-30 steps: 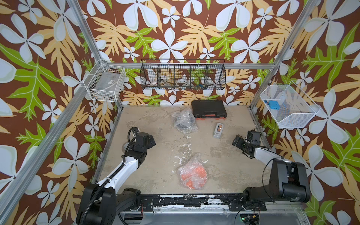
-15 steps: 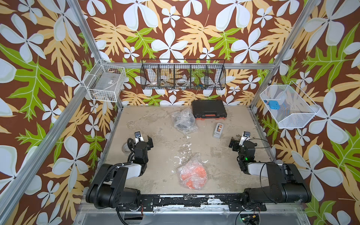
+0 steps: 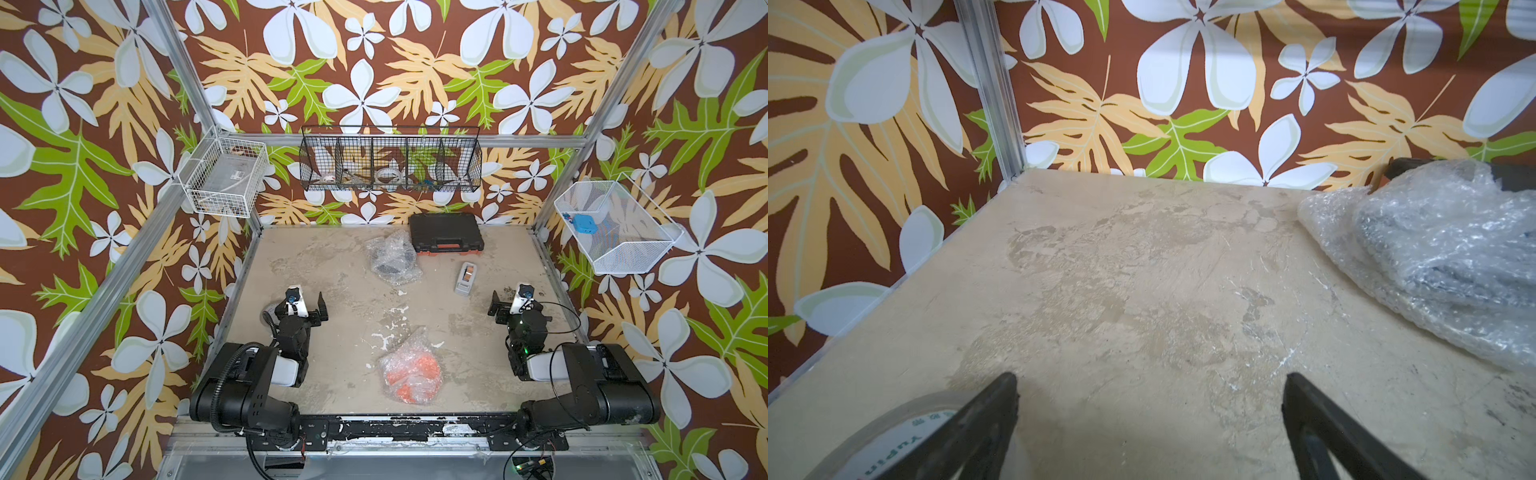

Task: Wrap dinner plates in bubble wrap
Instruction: Reset both arms

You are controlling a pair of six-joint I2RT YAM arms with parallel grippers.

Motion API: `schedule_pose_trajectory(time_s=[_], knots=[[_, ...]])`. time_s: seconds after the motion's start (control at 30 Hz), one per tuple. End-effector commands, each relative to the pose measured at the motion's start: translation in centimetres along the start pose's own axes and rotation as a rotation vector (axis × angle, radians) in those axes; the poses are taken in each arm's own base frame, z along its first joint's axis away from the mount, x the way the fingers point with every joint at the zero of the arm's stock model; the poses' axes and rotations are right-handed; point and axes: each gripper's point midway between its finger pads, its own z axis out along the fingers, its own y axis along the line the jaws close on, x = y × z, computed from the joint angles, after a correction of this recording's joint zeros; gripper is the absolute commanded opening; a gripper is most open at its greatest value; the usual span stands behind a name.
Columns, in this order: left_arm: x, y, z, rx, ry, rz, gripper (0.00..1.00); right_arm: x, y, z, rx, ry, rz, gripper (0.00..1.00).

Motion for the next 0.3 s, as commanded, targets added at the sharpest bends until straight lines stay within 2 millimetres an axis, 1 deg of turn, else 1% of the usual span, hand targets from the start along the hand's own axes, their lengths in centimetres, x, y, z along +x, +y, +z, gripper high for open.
schedule_pose_trajectory(time_s=[0.0, 0.07, 0.27], knots=[[-1.79, -0.54, 0.09, 0.025, -0.075, -0.002, 1.00, -1.07, 0.14, 0.01, -0.005, -0.041, -0.006, 1.00], [-1.53, -0.42, 0.00, 0.019, -0.057, -0.008, 1.00, -1.00, 0.15, 0.04, -0.004, -0.038, -0.006, 1.00], [-1.73, -0.47, 0.07, 0.022, -0.070, -0.005, 1.00, -1.04, 0.19, -0.02, -0.005, -0.039, -0.006, 1.00]])
